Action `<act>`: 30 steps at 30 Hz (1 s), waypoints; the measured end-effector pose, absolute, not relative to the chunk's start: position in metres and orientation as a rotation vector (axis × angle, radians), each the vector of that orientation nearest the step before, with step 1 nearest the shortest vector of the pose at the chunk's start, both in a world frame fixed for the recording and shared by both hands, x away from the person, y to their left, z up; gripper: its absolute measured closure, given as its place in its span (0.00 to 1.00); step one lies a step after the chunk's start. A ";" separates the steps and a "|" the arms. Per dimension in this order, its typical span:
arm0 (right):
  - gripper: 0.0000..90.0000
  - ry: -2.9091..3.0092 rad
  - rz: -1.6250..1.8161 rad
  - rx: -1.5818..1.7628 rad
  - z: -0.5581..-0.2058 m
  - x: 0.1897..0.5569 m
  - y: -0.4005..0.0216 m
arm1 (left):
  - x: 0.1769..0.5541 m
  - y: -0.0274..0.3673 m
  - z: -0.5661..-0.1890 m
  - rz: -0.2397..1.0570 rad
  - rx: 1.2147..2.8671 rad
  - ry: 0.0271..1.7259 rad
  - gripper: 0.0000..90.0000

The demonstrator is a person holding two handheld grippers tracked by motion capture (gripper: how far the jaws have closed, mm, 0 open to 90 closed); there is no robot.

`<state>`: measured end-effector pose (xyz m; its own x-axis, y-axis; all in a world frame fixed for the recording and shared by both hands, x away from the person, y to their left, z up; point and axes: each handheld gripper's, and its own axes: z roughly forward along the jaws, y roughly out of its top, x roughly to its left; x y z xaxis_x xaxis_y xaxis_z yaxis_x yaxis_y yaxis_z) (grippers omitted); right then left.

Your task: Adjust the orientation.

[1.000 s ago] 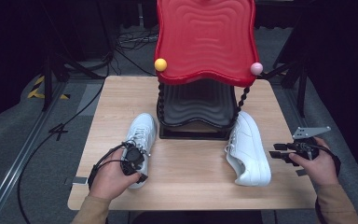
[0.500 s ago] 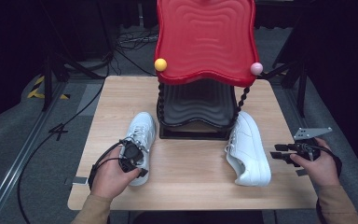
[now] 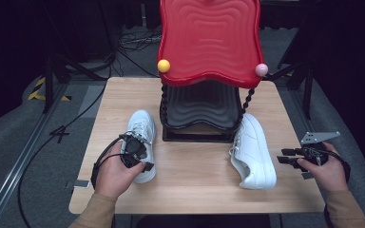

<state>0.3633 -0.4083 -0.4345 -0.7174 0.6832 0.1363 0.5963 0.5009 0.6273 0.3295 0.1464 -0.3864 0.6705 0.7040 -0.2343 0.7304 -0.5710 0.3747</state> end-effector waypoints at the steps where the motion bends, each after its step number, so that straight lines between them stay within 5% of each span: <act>1: 0.63 2.607 1.013 1.119 -0.435 0.363 -0.409 | 0.331 0.147 -0.383 -0.088 2.441 1.113 0.86; 30: 0.63 2.626 1.028 1.130 -0.440 0.362 -0.411 | 0.352 0.145 -0.276 0.039 2.415 1.077 0.85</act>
